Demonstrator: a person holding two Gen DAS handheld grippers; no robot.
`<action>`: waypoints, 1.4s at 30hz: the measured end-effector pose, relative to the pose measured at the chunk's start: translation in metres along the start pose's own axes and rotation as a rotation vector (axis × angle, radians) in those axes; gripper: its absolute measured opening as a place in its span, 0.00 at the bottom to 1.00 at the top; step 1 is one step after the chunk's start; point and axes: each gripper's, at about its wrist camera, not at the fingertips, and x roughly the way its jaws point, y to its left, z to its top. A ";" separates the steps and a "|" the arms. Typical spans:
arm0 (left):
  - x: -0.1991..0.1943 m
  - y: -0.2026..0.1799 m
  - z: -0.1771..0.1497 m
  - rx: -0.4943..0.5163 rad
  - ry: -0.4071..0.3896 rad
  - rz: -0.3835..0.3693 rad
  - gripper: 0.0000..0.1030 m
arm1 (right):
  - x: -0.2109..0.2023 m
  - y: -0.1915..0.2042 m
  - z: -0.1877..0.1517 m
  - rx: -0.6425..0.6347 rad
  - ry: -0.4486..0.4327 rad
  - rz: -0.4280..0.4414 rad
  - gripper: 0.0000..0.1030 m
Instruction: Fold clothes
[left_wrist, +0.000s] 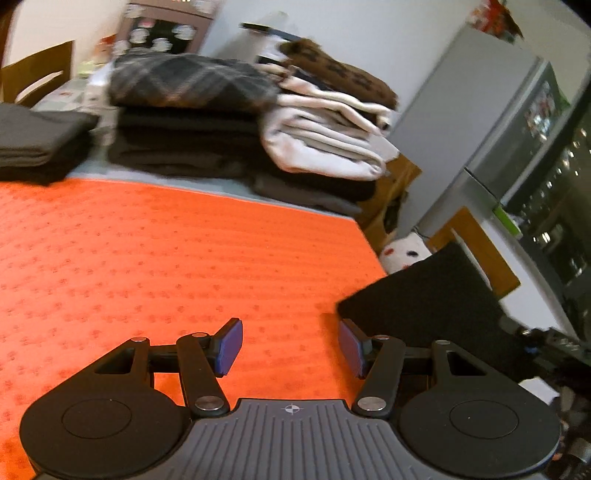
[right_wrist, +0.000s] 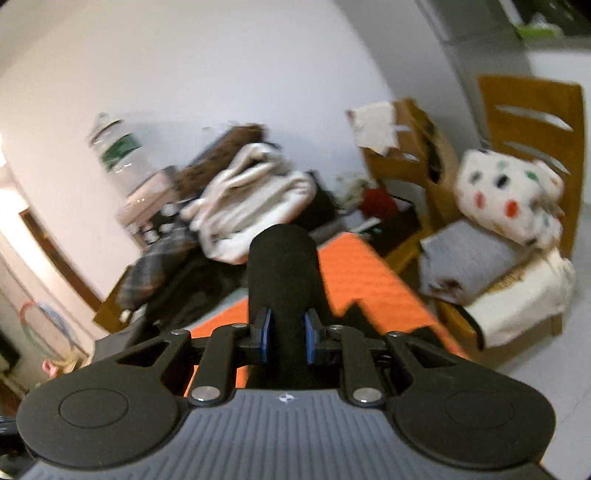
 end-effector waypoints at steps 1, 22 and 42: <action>0.005 -0.010 0.000 0.014 0.006 -0.004 0.58 | 0.004 -0.014 0.000 0.009 0.012 -0.011 0.20; 0.068 -0.149 -0.050 0.279 0.159 -0.114 0.27 | 0.057 -0.049 0.044 -0.384 0.203 0.071 0.34; 0.114 -0.150 -0.064 0.221 0.288 -0.084 0.09 | 0.175 -0.074 0.044 -0.339 0.421 0.150 0.29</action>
